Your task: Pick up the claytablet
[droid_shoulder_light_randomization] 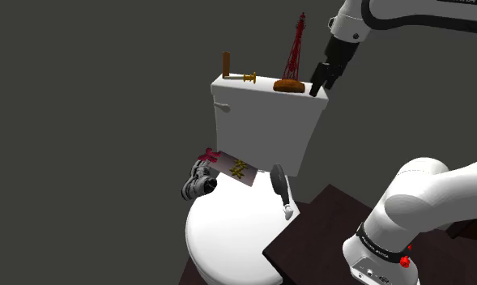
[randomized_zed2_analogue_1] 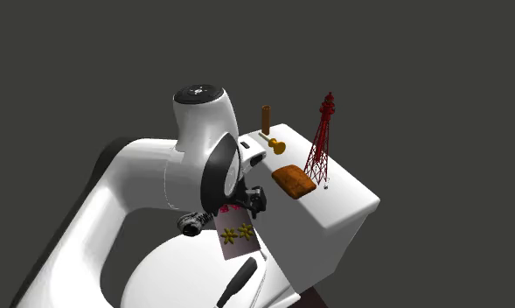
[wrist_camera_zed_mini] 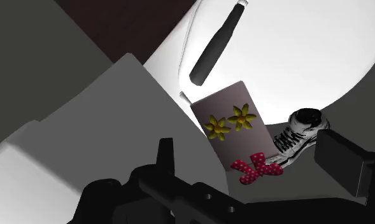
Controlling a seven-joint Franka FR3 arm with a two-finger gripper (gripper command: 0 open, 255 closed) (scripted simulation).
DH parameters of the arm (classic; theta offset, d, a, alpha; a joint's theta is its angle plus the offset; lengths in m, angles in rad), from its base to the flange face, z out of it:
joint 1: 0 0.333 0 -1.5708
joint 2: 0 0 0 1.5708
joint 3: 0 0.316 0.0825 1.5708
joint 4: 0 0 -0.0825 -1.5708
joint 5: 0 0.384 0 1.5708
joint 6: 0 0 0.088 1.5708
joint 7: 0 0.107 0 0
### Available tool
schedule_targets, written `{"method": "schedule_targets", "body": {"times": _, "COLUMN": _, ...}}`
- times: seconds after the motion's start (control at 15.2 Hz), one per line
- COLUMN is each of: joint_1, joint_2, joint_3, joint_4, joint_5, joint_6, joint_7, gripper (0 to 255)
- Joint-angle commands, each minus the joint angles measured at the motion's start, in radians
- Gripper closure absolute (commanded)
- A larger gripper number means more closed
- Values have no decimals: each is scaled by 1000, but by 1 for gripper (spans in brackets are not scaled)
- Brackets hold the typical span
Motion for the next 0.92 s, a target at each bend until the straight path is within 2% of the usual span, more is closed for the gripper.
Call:
{"method": "schedule_targets", "body": {"times": 0.0, "joint_1": 0, "joint_2": 0, "joint_3": 0, "joint_4": 0, "joint_5": 0, "joint_6": 0, "joint_7": 0, "gripper": 0}}
{"method": "schedule_targets", "body": {"times": 0.26, "joint_1": -61, "joint_2": 22, "joint_3": 122, "joint_4": -118, "joint_5": -226, "joint_6": 213, "joint_7": 51, "gripper": 0}}
{"method": "schedule_targets", "body": {"times": 0.46, "joint_1": -138, "joint_2": 61, "joint_3": 212, "joint_4": -190, "joint_5": -424, "joint_6": 369, "joint_7": 132, "gripper": 0}}
{"method": "schedule_targets", "body": {"times": 0.66, "joint_1": -251, "joint_2": 117, "joint_3": 313, "joint_4": -235, "joint_5": -664, "joint_6": 508, "joint_7": 263, "gripper": 0}}
{"method": "schedule_targets", "body": {"times": 0.86, "joint_1": -402, "joint_2": 189, "joint_3": 433, "joint_4": -240, "joint_5": -952, "joint_6": 596, "joint_7": 452, "gripper": 0}}
